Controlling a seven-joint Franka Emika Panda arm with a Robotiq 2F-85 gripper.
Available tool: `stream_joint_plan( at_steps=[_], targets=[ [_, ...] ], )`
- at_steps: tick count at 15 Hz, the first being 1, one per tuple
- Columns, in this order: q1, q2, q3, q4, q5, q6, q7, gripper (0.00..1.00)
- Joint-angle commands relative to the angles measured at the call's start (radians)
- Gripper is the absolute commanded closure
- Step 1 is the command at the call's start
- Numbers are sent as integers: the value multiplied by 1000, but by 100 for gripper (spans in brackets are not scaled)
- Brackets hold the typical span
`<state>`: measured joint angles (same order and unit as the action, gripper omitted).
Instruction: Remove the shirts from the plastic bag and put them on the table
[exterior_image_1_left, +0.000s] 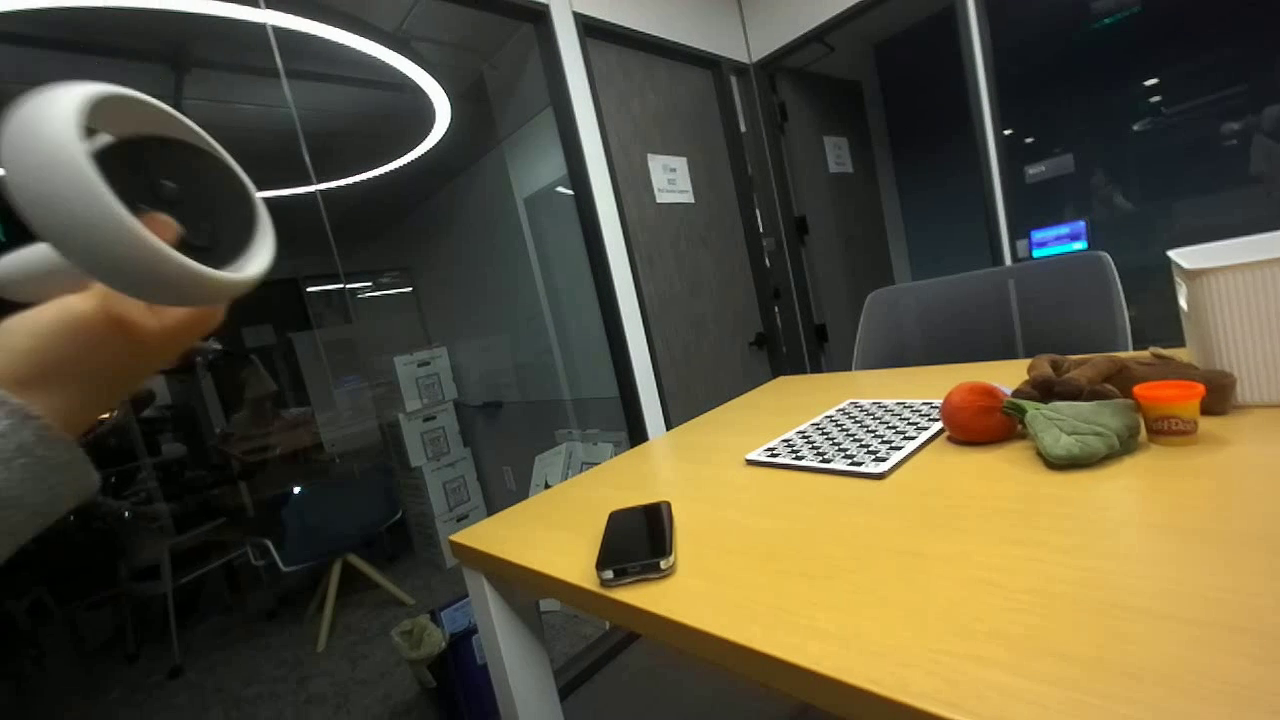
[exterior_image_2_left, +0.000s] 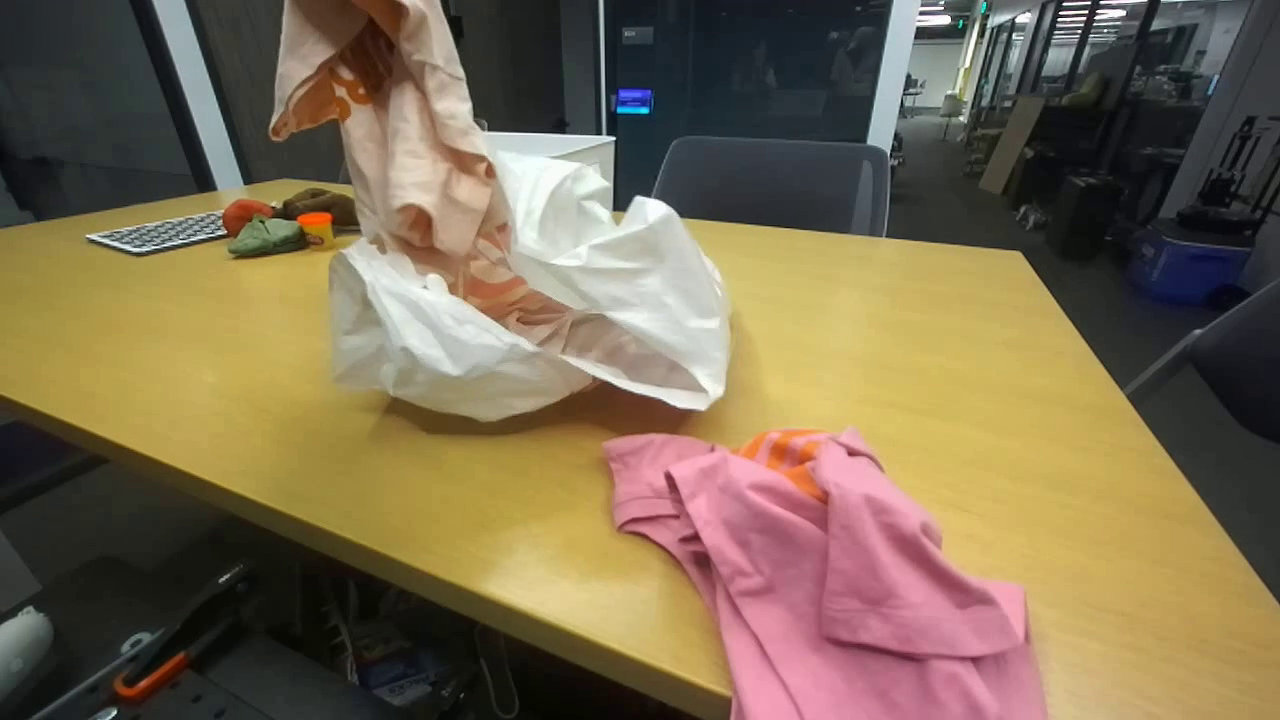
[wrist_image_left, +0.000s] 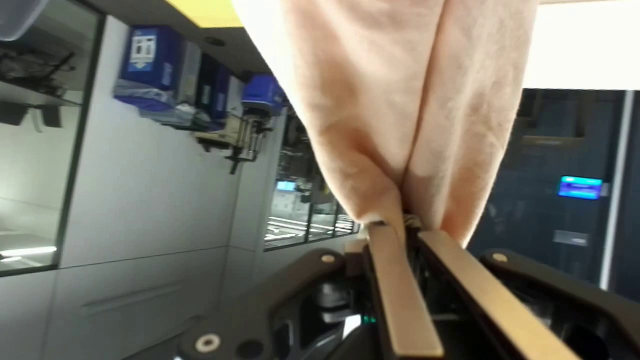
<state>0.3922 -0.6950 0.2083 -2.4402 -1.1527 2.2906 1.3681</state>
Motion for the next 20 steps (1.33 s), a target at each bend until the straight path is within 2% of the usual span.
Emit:
stream_joint_plan(
  at_steps=[1, 3, 4, 8, 11, 14, 15, 16, 18, 19, 20],
  targets=[
    [-64, 246, 24, 133, -40, 255, 57, 93],
    [-102, 367, 28, 179, -70, 417, 72, 94],
    [-93, 434, 0, 199, -115, 490, 98, 96],
    [-147, 688, -51, 323, -202, 795, 106, 93],
    [-171, 839, -86, 379, -139, 999, 24, 91],
    [-207, 941, -75, 383, -133, 1176, 3, 93],
    [-229, 965, -47, 341, 17, 1230, -154, 95],
    [-240, 1005, -44, 383, -146, 1276, 10, 96],
    [-266, 1046, -12, 389, -218, 1356, 56, 93],
    [-240, 995, -34, 362, -80, 1258, 80, 87],
    [-285, 1014, 31, 322, -319, 1198, 219, 68]
  ],
)
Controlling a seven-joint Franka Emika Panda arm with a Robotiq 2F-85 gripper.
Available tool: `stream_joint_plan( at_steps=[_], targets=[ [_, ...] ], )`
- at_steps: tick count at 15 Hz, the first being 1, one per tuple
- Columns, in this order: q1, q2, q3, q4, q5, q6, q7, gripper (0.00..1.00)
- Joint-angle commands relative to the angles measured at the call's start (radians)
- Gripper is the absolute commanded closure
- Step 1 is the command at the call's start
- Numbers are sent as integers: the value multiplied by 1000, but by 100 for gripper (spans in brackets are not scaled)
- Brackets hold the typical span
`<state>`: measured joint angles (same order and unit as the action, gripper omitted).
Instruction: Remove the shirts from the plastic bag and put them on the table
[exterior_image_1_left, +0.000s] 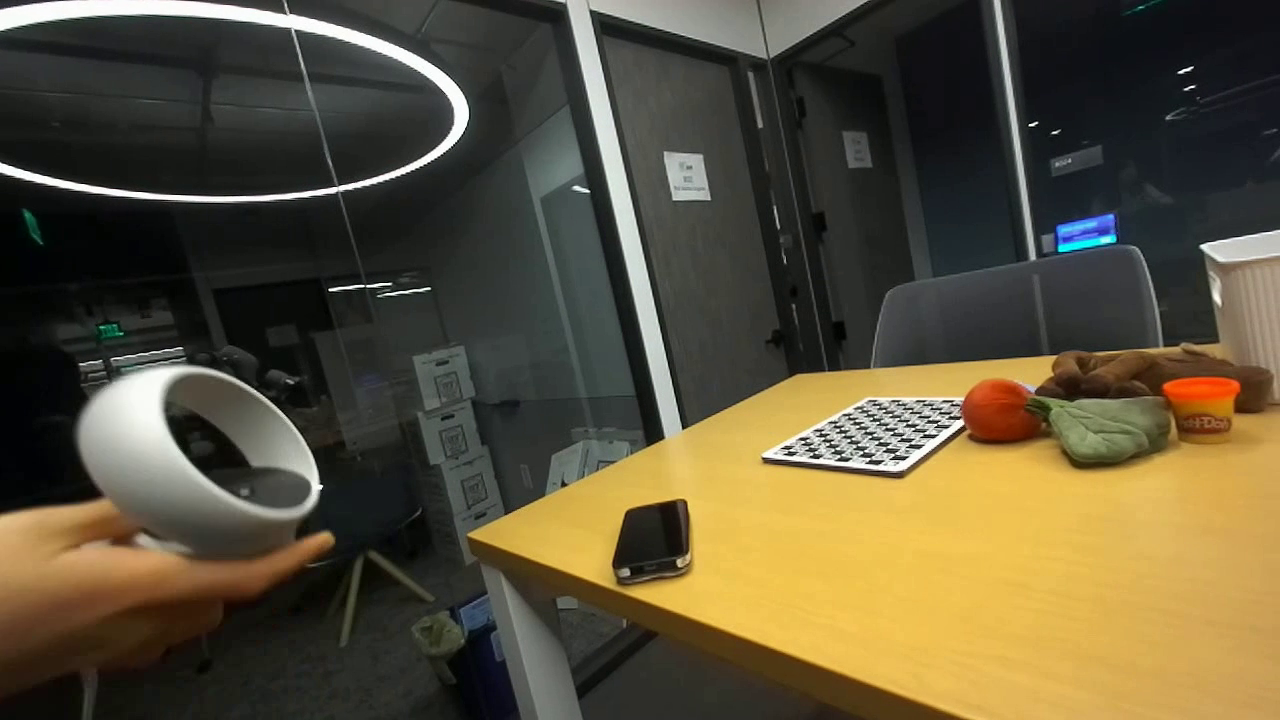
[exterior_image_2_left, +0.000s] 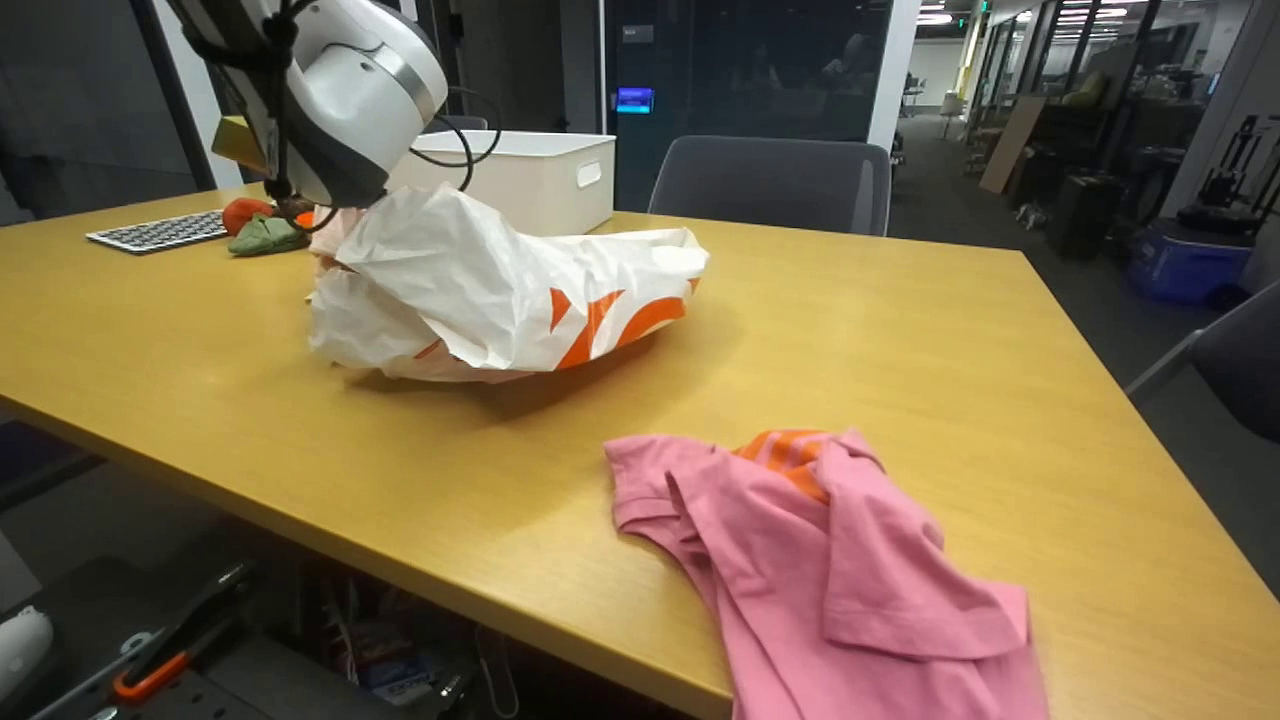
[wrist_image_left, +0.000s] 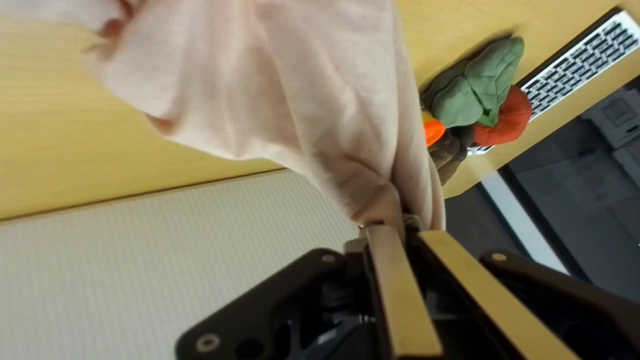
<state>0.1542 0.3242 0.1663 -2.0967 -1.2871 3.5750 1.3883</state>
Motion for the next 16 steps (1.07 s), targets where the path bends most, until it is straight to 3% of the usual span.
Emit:
stream_joint_plan(
  at_steps=[1, 3, 5, 9, 10, 11, 12, 13, 16],
  targets=[
    [-49, -14, 83, -38, -224, -117, 241, 66],
    [-31, -46, 73, -110, -391, -161, 404, 54],
    [29, -90, -7, -200, -522, -162, 536, 39],
    [214, -109, -269, -284, -832, -85, 790, 5],
    [266, -110, -345, -288, -913, -60, 839, 0],
    [172, -79, -218, -242, -794, -91, 736, 0],
    [194, -88, -251, -247, -818, -83, 756, 7],
    [188, -89, -245, -247, -815, -85, 752, 0],
    [183, -86, -234, -247, -812, -95, 751, 0]
  ],
)
